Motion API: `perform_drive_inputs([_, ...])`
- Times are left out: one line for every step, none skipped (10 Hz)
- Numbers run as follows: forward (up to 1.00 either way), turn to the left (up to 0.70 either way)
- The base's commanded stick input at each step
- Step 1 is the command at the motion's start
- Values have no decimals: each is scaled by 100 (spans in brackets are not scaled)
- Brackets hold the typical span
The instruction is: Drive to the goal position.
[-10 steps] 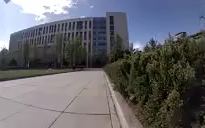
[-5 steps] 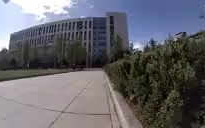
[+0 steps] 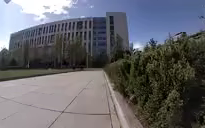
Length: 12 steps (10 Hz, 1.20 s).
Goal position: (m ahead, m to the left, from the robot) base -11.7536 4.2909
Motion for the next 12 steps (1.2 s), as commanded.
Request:
perform_drive_inputs([4,0])
perform_drive_inputs([4,0])
perform_drive_inputs([4,0])
perform_drive_inputs([4,0])
perform_drive_inputs([5,0])
perform_drive_inputs([4,0])
perform_drive_inputs([4,0])
perform_drive_inputs([4,0])
perform_drive_inputs([4,0])
perform_drive_inputs([4,0])
perform_drive_inputs([4,0])
perform_drive_inputs([5,0])
